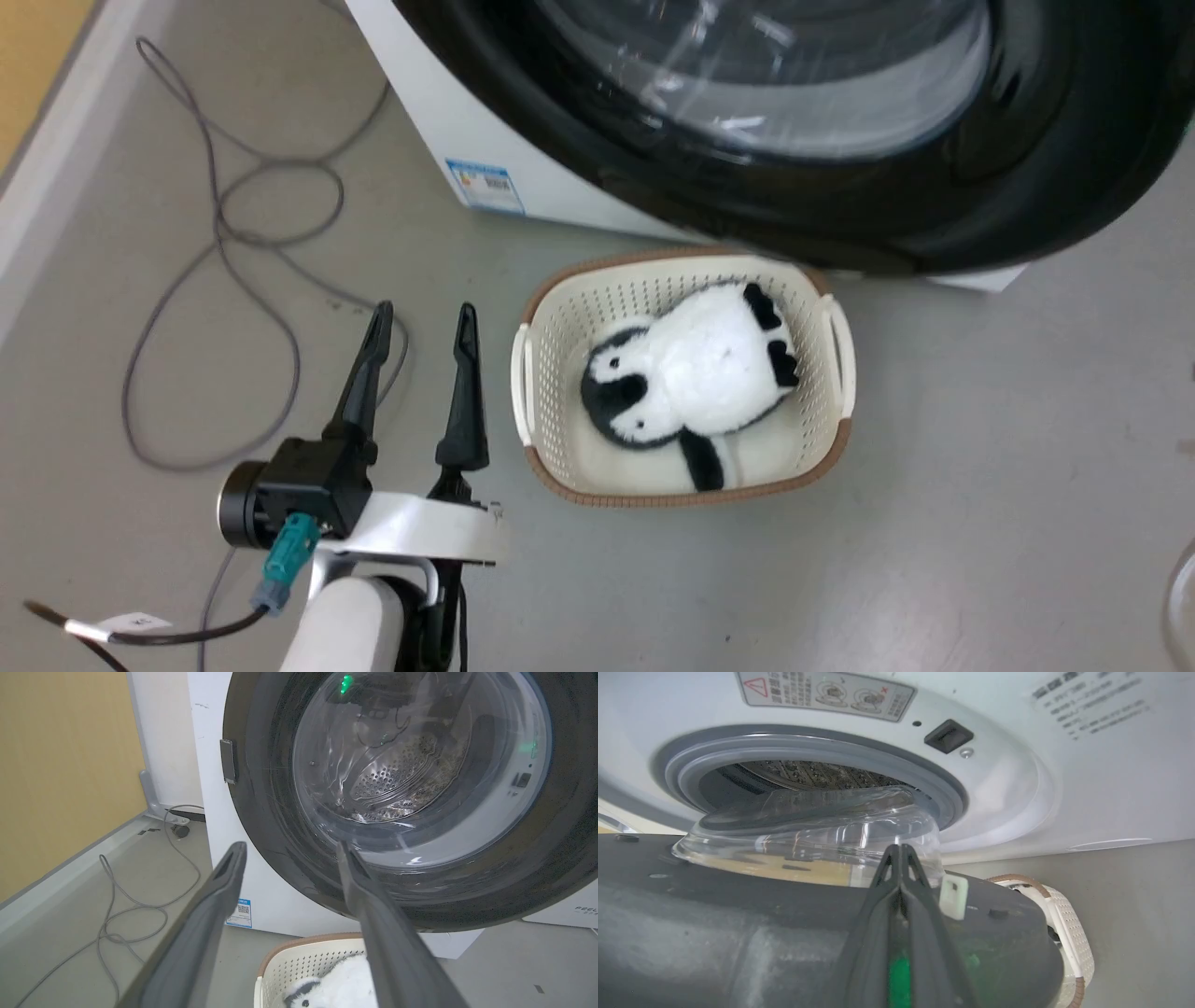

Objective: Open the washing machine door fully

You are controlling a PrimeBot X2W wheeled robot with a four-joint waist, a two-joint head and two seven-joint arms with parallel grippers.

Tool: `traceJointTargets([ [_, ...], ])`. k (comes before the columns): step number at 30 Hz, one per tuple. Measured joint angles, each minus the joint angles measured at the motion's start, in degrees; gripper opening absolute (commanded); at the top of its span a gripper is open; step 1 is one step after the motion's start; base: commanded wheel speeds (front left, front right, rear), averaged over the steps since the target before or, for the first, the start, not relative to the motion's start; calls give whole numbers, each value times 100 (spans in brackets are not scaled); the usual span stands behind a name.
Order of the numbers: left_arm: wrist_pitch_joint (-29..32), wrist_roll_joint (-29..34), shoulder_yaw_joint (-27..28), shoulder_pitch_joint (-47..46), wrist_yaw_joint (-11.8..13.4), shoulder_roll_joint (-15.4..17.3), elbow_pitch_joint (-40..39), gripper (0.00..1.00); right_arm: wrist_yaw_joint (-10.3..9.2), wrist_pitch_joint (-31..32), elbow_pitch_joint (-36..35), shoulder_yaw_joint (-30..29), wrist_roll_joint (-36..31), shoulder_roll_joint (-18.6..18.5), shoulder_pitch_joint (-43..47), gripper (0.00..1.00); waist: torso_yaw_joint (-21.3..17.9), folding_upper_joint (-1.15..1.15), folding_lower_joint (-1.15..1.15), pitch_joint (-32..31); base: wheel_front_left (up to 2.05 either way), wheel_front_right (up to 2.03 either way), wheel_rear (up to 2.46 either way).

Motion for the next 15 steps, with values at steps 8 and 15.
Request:
traceJointTargets([
  [8,0,13,35,266,1,0,66,100,0,312,-449,-23,252,356,902,0,-71,0,0,-551,0,0,0],
  [15,0,109,142,551,-5,0,103,100,0,635,-869,267,751,616,1737,0,-153,0,-1,-1011,0,0,0],
])
